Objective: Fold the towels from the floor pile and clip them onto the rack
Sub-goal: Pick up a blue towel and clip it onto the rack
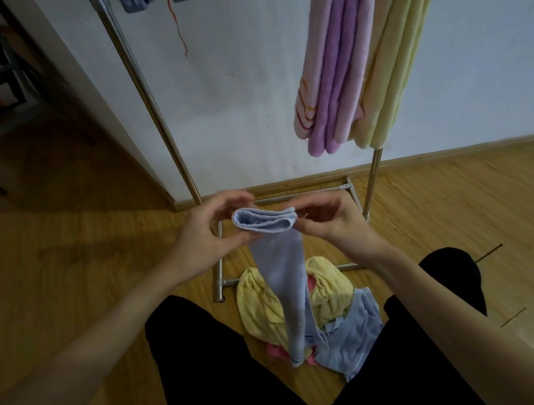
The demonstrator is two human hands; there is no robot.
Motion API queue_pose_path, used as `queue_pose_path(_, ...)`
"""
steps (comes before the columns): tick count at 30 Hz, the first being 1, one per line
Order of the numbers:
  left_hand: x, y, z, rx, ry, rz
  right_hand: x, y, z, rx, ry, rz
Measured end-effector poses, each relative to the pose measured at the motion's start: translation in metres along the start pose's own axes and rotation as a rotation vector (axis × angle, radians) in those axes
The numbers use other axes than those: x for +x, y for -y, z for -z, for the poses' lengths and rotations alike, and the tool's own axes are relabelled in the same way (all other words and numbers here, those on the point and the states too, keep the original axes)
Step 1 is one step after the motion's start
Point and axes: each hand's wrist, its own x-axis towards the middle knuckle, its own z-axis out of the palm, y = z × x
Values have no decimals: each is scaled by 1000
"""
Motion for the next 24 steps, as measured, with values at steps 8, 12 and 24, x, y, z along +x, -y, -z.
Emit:
queue_pose_path(8, -1, -12, -27, -285, -237, 77, -5, 17, 7, -156, -67, -38)
queue_pose_path(12, 1, -28, -30, -244, -234, -13, 0, 33, 14, -323, -1, 29)
queue_pose_path(24, -5, -29, -5, -274, -178, -33, 41, 59, 3, -364, 183, 66)
